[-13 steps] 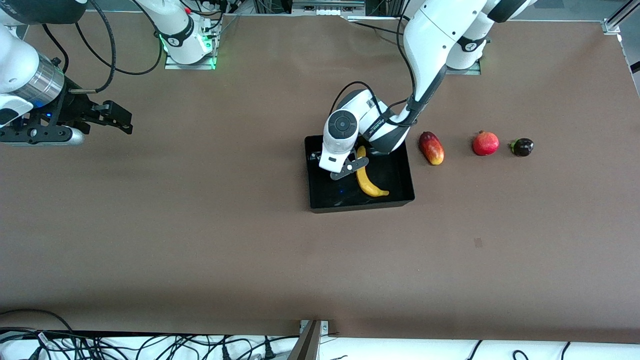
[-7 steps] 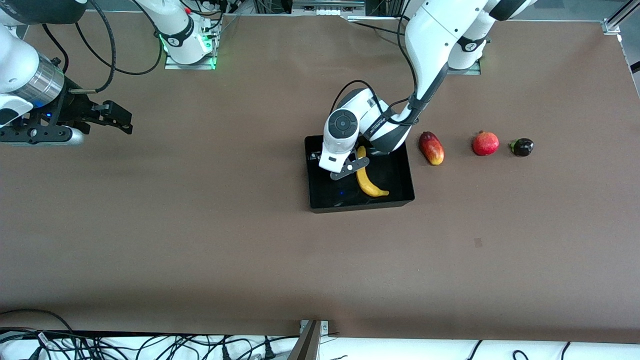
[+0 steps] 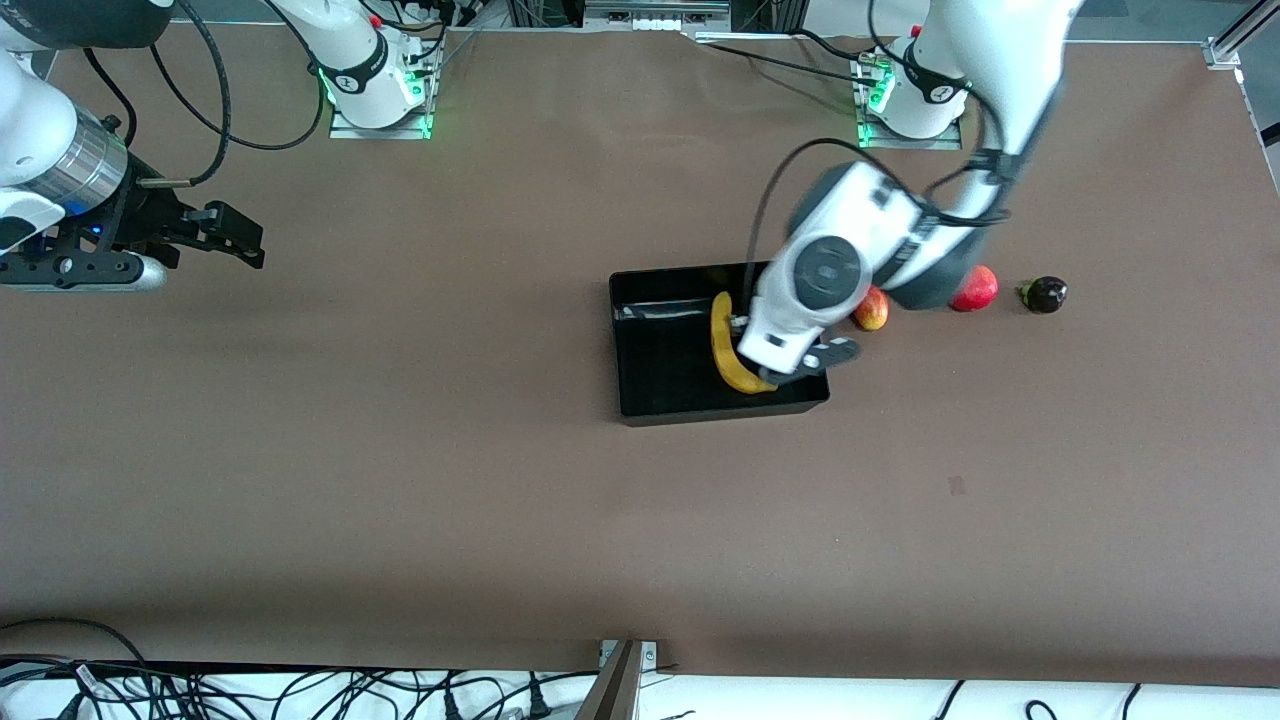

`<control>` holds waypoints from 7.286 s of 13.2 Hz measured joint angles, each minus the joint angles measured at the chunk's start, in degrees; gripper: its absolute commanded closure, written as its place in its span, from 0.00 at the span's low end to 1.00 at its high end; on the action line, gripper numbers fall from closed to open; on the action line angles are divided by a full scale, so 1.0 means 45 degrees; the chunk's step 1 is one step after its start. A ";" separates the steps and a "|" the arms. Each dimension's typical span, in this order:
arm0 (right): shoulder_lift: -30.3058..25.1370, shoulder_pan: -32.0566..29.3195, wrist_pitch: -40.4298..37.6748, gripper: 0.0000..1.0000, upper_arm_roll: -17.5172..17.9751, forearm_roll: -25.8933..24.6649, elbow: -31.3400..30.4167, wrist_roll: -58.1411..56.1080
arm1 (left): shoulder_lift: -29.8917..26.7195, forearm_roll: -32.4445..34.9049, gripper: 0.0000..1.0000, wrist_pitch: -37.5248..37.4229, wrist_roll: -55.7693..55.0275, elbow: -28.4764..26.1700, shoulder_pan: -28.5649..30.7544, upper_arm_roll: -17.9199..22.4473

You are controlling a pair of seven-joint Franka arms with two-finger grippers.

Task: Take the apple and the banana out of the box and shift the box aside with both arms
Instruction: 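Lift the apple out and set it on the table beside the tray, then reach the left gripper into the tray and grasp the banana, then carry the banana out and lower it beside the apple, open gripper, then raise the left gripper away while the right gripper reaches toward the tray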

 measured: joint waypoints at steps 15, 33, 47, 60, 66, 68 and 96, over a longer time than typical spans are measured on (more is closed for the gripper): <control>0.0001 -0.0006 0.0000 0.00 -0.0003 0.0000 0.0018 0.0000 | 0.3601 0.3893 0.00 0.6676 0.7196 -0.0216 0.4648 0.1270; 0.0004 -0.0007 0.0000 0.00 -0.0005 0.0000 0.0030 0.0000 | 0.3402 0.1160 0.00 0.5524 -0.1909 -0.0315 -0.3017 0.1355; 0.0004 -0.0007 0.0000 0.00 -0.0005 0.0000 0.0032 0.0000 | 0.3095 0.1457 1.00 0.4572 -0.2636 -0.0049 -0.3048 0.1339; 0.0005 -0.0010 0.0000 0.00 -0.0009 0.0000 0.0032 -0.0009 | 0.1717 0.2585 1.00 -0.2041 0.6791 0.2519 0.2152 0.1601; 0.0005 -0.0009 0.0000 0.00 -0.0006 0.0000 0.0034 -0.0013 | 0.2760 0.1062 1.00 0.3006 1.2179 0.2063 0.4136 0.3600; 0.0005 -0.0008 0.0001 0.00 -0.0006 0.0000 0.0034 -0.0012 | 0.3152 0.0521 1.00 0.4509 1.2394 0.1506 0.4089 0.3661; 0.0585 0.1067 0.0305 0.00 0.0491 0.0454 -0.0292 -0.0456 | -0.4436 0.0300 0.00 -0.0778 1.1867 0.1329 0.1659 0.4753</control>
